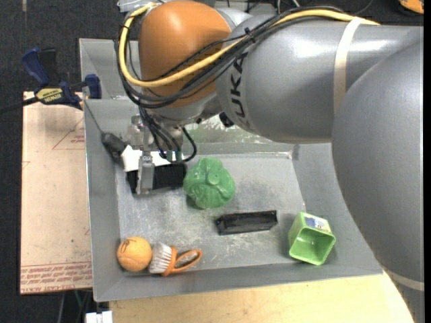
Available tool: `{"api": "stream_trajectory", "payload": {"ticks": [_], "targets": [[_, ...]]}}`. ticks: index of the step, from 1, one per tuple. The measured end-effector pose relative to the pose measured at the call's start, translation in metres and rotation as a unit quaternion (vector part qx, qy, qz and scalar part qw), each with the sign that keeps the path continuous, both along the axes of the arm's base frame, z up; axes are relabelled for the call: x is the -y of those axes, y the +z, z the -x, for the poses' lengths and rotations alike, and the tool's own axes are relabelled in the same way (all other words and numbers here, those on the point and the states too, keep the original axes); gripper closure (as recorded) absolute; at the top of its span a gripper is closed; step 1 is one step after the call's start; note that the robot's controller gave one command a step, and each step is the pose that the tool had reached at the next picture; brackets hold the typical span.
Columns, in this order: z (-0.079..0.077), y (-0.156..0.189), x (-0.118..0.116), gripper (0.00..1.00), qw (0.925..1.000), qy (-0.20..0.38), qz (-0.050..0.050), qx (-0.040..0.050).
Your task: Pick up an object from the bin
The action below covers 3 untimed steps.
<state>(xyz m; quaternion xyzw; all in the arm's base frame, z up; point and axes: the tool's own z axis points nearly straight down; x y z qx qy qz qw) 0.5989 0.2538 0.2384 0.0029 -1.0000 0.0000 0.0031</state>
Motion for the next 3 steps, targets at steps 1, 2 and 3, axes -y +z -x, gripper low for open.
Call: {"api": "stream_trajectory", "payload": {"ticks": [1, 2, 3], "targets": [[-0.002, 0.006, 0.002, 0.00, 1.0000, -0.002, -0.001, 0.0038], [0.011, 0.054, 0.008, 1.00, 0.9986, 0.052, -0.002, 0.0035], [0.011, 0.054, 0.009, 0.00, 0.9986, 0.052, -0.002, 0.0034]]}}
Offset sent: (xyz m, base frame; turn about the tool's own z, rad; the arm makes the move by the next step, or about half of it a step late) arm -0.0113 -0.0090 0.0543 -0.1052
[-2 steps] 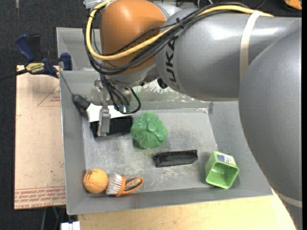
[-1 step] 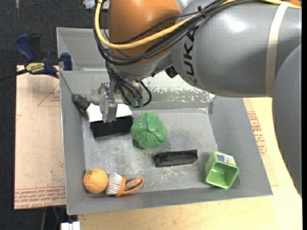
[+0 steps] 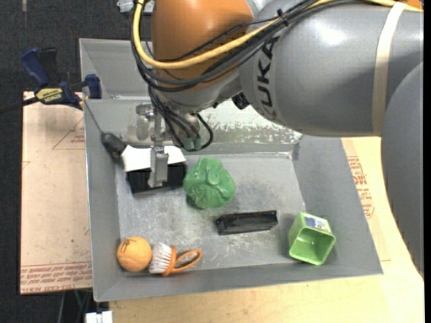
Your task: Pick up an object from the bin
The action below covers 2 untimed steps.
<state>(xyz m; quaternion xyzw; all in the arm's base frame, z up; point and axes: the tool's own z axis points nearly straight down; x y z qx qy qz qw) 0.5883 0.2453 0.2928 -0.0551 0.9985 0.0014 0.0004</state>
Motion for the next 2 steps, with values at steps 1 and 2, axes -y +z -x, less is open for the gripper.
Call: {"api": "stream_trajectory", "payload": {"ticks": [1, 2], "targets": [[0.000, 0.000, 0.000, 0.00, 1.0000, 0.000, 0.000, 0.0000], [0.005, -0.052, 0.010, 0.00, 1.0000, -0.008, -0.002, 0.0029]]}}
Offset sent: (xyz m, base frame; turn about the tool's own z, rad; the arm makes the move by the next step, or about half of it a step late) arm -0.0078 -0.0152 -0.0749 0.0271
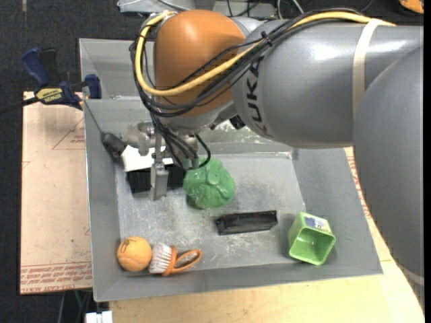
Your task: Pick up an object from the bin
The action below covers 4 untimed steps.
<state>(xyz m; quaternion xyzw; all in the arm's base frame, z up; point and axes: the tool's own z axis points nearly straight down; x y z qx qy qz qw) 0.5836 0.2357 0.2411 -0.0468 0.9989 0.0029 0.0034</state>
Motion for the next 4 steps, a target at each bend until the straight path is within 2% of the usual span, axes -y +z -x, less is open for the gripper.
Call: {"api": "stream_trajectory", "payload": {"ticks": [1, 2, 3, 4], "targets": [[0.004, -0.029, -0.010, 0.00, 0.9996, -0.026, 0.000, -0.0011], [-0.021, -0.032, -0.007, 0.00, 0.9947, 0.103, 0.000, 0.0020], [-0.004, 0.017, 0.049, 1.00, 1.0000, -0.007, -0.002, 0.0029], [-0.003, 0.017, 0.049, 1.00, 1.0000, -0.007, -0.003, 0.0028]]}}
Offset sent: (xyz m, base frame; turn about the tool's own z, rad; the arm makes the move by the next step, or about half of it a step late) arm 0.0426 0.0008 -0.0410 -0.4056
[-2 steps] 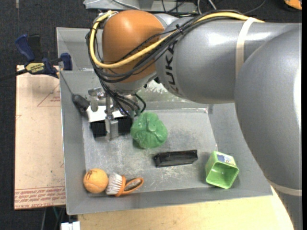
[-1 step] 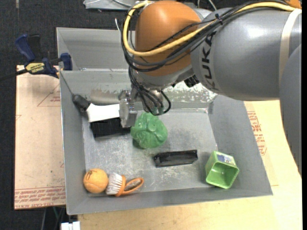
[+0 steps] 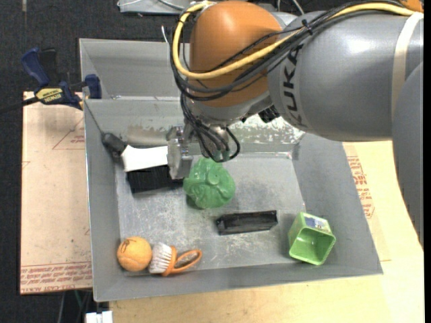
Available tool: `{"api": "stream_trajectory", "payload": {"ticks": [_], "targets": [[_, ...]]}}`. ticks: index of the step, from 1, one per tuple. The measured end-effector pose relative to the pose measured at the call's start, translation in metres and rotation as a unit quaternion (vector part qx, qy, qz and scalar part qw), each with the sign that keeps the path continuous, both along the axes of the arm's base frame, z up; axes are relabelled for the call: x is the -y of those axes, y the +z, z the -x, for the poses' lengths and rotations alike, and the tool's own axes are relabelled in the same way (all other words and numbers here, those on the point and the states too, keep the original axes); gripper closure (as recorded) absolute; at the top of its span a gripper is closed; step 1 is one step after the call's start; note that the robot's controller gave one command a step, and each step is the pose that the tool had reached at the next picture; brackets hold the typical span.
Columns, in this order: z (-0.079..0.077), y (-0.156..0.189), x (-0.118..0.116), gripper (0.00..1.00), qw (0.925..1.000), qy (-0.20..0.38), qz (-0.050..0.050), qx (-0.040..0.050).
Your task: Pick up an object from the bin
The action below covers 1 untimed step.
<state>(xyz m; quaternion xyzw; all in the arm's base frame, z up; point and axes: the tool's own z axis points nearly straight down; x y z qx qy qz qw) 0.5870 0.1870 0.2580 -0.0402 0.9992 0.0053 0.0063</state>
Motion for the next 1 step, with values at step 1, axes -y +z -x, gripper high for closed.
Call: {"api": "stream_trajectory", "payload": {"ticks": [1], "targets": [[-0.0073, -0.0139, -0.0163, 1.00, 0.9993, 0.038, 0.000, 0.0032]]}}
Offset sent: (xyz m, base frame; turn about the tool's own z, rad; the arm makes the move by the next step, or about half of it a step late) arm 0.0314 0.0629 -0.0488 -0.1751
